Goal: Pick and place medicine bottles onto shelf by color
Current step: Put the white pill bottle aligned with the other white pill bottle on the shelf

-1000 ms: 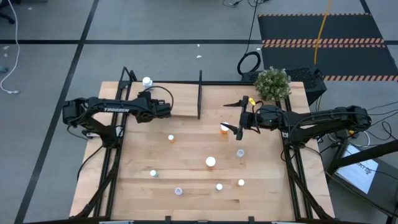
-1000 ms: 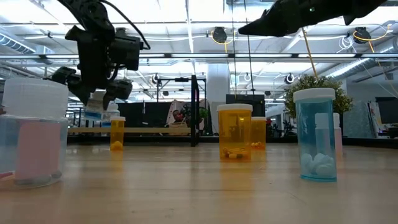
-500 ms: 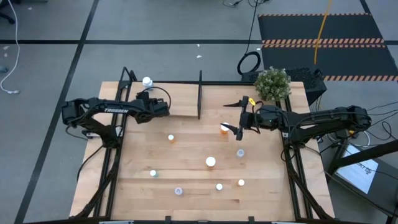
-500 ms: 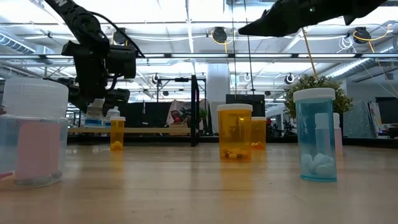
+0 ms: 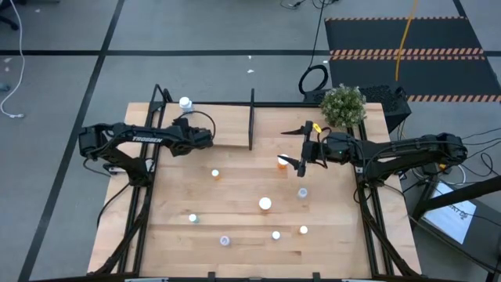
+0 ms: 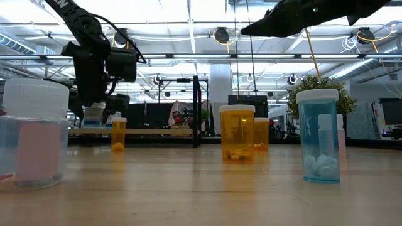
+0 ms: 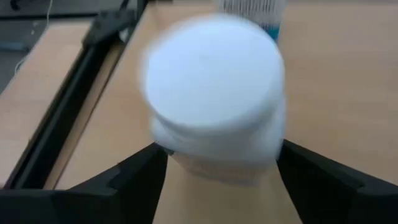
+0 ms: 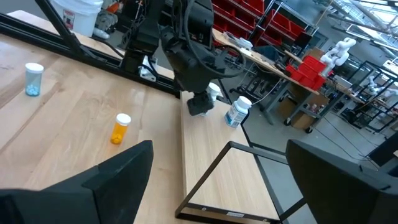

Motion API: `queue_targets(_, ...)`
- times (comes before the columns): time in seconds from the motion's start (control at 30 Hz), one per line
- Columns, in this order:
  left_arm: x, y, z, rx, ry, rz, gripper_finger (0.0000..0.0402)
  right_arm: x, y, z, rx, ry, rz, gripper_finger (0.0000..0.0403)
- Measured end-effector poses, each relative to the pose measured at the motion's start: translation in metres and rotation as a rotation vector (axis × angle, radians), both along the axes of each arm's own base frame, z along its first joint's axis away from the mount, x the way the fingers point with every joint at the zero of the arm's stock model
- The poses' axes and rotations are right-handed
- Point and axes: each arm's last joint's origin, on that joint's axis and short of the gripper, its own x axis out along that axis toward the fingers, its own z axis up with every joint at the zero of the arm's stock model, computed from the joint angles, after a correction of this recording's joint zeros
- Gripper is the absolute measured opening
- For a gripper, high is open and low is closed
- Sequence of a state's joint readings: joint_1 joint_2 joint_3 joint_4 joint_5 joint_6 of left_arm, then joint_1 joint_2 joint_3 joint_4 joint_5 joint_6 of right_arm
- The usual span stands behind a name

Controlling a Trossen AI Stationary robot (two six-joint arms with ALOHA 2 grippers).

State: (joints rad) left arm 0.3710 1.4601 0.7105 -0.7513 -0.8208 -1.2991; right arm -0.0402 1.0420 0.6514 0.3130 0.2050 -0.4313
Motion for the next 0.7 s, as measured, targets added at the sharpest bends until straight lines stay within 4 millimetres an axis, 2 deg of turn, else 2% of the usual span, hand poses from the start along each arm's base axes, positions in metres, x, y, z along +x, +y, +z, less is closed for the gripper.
queue_targets(0.23, -0.0001, 0.0001, 0.0007, 0.028, 0.030, -0.015, 0.0339, 0.0000, 0.0000, -0.0002, 0.000, 0.002, 0.000, 0.0364)
queue_targets(0.7, 0.0000, 0.0010, 0.0020, 0.078, 0.006, 0.018, 0.0342, 0.0000, 0.0000, -0.0003, 0.000, 0.003, 0.000, 0.0364)
